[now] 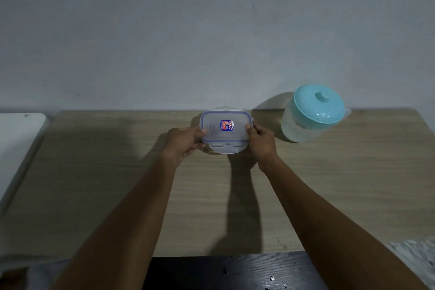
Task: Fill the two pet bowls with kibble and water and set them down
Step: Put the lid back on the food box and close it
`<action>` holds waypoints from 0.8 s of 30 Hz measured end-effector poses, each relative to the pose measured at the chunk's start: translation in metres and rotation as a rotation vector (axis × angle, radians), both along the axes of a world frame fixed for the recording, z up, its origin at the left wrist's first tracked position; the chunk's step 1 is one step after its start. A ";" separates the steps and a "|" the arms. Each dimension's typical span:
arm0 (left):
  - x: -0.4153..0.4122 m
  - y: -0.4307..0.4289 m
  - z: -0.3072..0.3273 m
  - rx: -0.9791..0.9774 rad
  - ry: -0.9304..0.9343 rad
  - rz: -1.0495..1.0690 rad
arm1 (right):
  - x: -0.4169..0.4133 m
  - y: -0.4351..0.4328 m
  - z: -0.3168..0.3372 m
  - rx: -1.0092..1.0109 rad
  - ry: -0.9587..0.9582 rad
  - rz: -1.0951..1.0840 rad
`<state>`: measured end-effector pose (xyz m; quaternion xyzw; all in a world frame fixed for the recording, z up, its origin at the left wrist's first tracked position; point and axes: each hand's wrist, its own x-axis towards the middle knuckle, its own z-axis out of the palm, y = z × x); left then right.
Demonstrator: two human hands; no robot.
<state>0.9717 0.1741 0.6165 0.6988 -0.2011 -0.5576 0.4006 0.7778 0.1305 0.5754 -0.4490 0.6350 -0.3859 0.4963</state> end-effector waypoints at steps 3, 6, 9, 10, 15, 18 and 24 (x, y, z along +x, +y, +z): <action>0.001 -0.002 0.010 -0.025 -0.145 -0.074 | -0.003 -0.004 0.005 -0.004 0.183 0.068; 0.004 -0.006 0.017 -0.064 -0.489 -0.215 | -0.011 -0.022 0.013 -0.002 0.407 0.214; 0.012 -0.016 0.014 -0.174 -0.673 -0.453 | -0.016 -0.040 0.030 -0.080 0.482 0.525; 0.012 -0.020 0.014 -0.190 -0.668 -0.574 | -0.016 -0.046 0.036 -0.091 0.564 0.681; 0.007 -0.032 0.007 -0.066 -0.946 -0.923 | -0.008 -0.064 0.041 -0.084 0.902 1.002; 0.004 -0.029 0.001 -0.092 -1.119 -0.847 | -0.003 -0.065 0.037 -0.110 0.950 0.998; 0.006 -0.020 -0.007 -0.097 -1.000 -0.785 | -0.003 -0.060 0.035 -0.107 0.928 1.017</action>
